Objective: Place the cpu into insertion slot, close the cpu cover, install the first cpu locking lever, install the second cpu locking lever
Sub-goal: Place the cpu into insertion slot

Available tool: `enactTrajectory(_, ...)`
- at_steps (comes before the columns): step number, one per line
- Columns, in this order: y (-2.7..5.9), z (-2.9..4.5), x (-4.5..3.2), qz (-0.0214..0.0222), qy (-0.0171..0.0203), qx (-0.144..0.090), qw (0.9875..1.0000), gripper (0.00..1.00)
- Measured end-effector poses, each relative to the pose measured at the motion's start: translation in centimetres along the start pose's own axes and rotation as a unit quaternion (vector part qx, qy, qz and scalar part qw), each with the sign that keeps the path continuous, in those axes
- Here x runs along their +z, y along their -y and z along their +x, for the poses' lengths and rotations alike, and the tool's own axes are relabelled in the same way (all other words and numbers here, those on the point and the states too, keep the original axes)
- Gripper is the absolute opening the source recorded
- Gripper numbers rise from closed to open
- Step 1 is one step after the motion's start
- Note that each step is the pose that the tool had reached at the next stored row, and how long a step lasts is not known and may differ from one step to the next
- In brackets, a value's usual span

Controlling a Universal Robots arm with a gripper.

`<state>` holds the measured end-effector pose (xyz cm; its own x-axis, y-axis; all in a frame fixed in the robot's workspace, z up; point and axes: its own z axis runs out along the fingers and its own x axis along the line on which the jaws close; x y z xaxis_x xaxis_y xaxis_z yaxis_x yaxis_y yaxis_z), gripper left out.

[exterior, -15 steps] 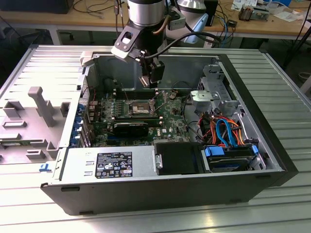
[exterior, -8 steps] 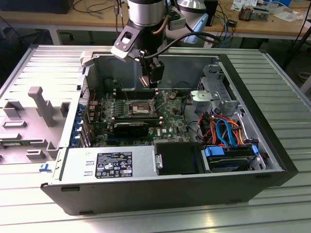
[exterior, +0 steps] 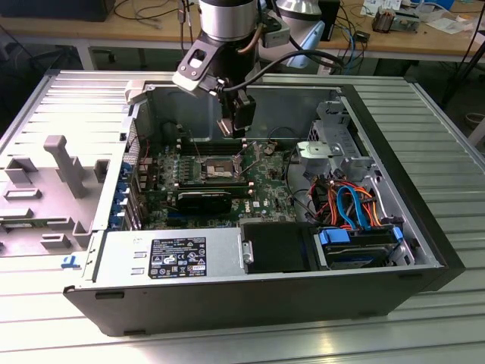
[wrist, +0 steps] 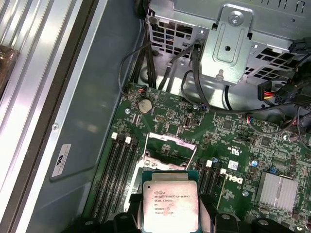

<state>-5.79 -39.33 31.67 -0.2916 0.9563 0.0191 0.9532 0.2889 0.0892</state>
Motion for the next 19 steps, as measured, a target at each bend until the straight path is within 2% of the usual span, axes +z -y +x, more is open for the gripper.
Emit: enactTrajectory(19, 0.00, 0.00, 0.01, -0.0003, 0.0014, 0.016, 0.9999, 0.55)
